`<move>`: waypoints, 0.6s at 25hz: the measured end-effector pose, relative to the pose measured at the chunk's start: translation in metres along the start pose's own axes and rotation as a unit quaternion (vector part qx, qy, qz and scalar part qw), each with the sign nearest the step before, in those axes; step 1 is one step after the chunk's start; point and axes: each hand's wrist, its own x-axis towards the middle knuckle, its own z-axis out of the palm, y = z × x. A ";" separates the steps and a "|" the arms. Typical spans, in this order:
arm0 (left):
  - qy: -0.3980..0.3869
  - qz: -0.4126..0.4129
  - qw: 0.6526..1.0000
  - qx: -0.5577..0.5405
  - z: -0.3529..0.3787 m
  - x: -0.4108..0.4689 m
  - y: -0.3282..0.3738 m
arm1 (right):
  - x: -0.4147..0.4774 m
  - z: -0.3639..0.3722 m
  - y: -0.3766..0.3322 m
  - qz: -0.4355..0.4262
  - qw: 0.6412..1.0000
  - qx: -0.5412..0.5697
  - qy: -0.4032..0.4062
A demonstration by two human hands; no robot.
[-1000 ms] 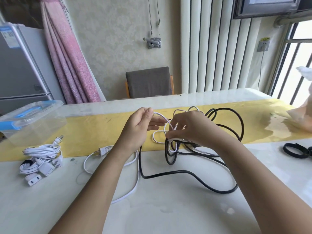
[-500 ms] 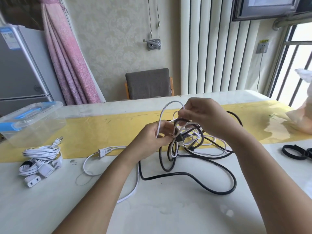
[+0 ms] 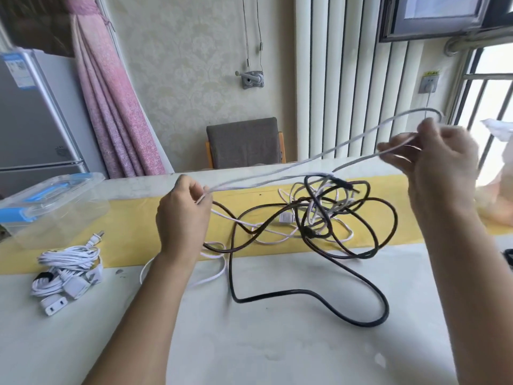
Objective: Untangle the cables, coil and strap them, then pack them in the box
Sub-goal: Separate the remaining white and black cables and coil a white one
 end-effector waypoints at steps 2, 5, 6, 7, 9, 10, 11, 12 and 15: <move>-0.094 -0.040 0.994 0.048 0.005 0.000 -0.004 | 0.007 -0.008 0.004 0.031 0.998 0.018 0.060; -0.268 0.015 0.961 0.060 0.013 -0.009 -0.001 | 0.006 -0.004 0.018 0.077 0.995 -0.039 0.055; -0.323 0.023 0.946 0.034 0.011 -0.011 0.002 | 0.003 -0.001 0.021 0.074 0.994 -0.076 0.037; -0.370 0.026 0.929 -0.016 0.009 -0.013 0.007 | -0.001 0.003 0.023 0.057 0.991 -0.122 0.008; -0.411 0.040 0.904 -0.110 0.004 -0.015 0.018 | -0.010 0.012 0.021 0.008 0.975 -0.200 -0.096; -0.431 0.055 0.891 -0.129 -0.001 -0.016 0.023 | -0.017 0.016 0.018 -0.011 0.960 -0.221 -0.172; -0.464 0.067 0.873 -0.132 -0.005 -0.017 0.025 | -0.024 0.020 0.016 -0.023 0.938 -0.232 -0.255; -0.516 0.076 0.844 -0.126 -0.009 -0.015 0.024 | -0.032 0.024 0.013 -0.031 0.912 -0.241 -0.330; -0.601 0.092 0.781 -0.139 -0.023 -0.007 0.021 | -0.047 0.033 0.013 -0.033 0.852 -0.261 -0.453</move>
